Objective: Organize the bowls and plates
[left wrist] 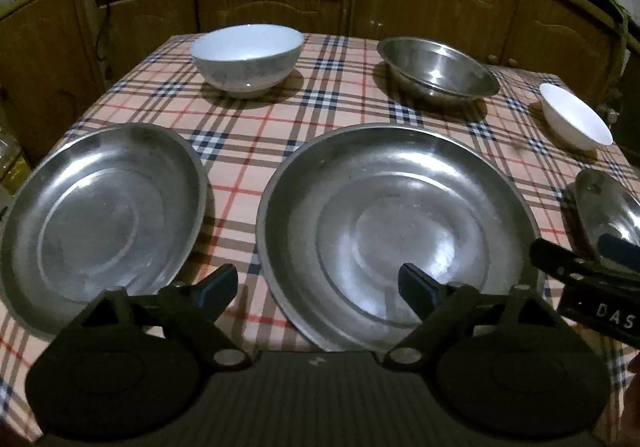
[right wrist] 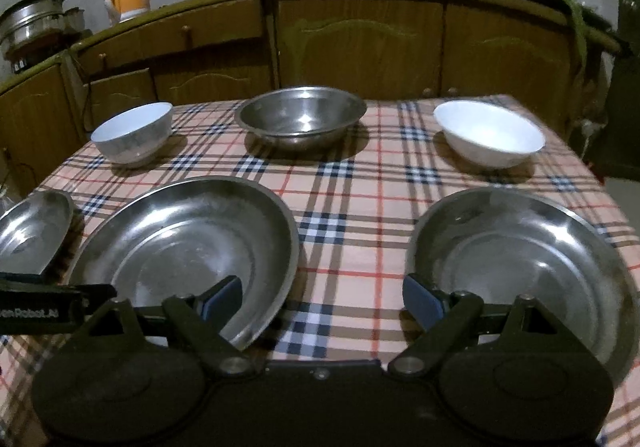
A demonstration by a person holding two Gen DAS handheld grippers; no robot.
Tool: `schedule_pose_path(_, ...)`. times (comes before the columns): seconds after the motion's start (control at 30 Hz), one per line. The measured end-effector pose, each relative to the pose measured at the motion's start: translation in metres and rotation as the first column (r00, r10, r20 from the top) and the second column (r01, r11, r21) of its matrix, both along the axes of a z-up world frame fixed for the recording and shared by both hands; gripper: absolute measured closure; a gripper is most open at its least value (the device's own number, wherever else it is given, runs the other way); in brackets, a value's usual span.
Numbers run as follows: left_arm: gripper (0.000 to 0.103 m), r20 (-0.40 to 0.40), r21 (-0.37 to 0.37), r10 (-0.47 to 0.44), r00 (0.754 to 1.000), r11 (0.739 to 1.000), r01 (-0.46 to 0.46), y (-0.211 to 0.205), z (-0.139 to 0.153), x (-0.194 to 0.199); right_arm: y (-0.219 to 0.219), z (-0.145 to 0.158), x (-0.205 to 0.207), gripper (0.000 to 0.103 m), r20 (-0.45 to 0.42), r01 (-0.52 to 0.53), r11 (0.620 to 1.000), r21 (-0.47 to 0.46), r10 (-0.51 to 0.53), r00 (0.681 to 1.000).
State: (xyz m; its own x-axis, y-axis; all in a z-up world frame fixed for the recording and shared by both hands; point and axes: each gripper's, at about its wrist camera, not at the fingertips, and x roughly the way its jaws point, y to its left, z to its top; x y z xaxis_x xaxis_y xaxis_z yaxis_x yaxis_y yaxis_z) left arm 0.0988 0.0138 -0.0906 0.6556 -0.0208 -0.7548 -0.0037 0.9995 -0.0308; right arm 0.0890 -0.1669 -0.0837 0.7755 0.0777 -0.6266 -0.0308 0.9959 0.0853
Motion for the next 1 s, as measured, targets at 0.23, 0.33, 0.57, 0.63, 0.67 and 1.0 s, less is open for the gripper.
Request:
schedule_pose_path(0.23,0.046,-0.020,0.016,0.005,1.000,1.000,-0.005,0.003,-0.012,0.019,0.005,-0.012,0.023,0.013,-0.049,-0.035,0.998,0.051,0.037,0.998)
schedule_pose_path(0.33,0.069,-0.020,0.024,0.016,1.000,1.000,-0.015,0.008,-0.013,0.024,0.007,-0.016,0.031,0.047,-0.075,-0.055,0.994,0.091,0.061,0.995)
schedule_pose_path(0.57,0.081,0.007,0.003,0.019,1.000,1.000,-0.019,0.013,-0.003,0.019,0.013,-0.007,0.024,0.065,-0.058,-0.054,0.995,0.083,0.059,0.997)
schedule_pose_path(0.63,0.082,0.026,0.002,0.014,1.000,1.000,-0.014,0.011,0.005,0.015,0.012,0.000,0.016,0.065,-0.041,-0.052,0.996,0.073,0.055,0.998)
schedule_pose_path(0.67,0.082,0.036,0.002,0.009,0.999,1.000,-0.009,0.010,0.009,0.012,0.011,0.004,0.012,0.065,-0.034,-0.048,0.996,0.070,0.050,0.998)
schedule_pose_path(1.0,0.084,0.095,-0.002,-0.049,0.994,0.999,0.049,-0.004,0.039,-0.024,-0.007,0.040,-0.040,0.064,0.022,-0.005,0.996,0.085,0.003,1.000)
